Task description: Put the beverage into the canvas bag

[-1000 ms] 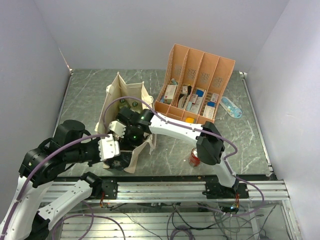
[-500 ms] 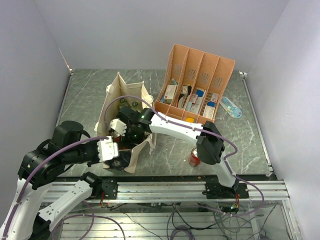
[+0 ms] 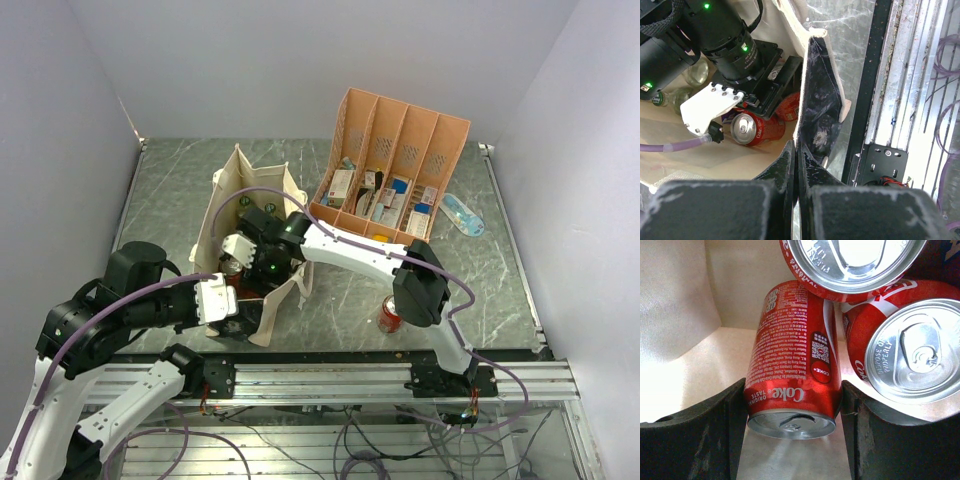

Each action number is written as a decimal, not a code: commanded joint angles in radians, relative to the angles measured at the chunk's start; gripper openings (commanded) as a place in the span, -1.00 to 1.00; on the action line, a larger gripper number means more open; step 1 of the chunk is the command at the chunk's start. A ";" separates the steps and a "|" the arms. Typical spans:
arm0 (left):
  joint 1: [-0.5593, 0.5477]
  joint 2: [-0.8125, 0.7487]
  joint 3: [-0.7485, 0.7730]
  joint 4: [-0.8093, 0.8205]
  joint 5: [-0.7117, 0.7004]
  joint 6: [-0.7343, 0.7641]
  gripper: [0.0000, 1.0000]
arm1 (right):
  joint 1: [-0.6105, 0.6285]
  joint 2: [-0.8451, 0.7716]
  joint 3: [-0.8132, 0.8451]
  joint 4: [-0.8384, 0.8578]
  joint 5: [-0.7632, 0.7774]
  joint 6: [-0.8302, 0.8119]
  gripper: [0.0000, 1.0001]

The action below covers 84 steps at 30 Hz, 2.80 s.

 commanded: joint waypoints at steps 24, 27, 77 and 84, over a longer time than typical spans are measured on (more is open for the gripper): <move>0.021 -0.025 0.017 0.006 0.072 -0.001 -0.86 | 0.015 0.038 -0.023 0.000 -0.020 -0.004 0.25; 0.024 -0.024 0.016 0.002 0.072 0.002 -0.86 | 0.016 0.035 -0.022 0.001 -0.026 -0.005 0.37; 0.076 0.011 0.006 0.007 0.074 0.040 -0.86 | -0.187 -0.255 0.180 0.090 -0.181 0.038 0.99; 0.078 0.030 0.012 0.025 0.078 0.037 -0.86 | -0.295 -0.379 0.180 0.052 -0.133 0.060 0.97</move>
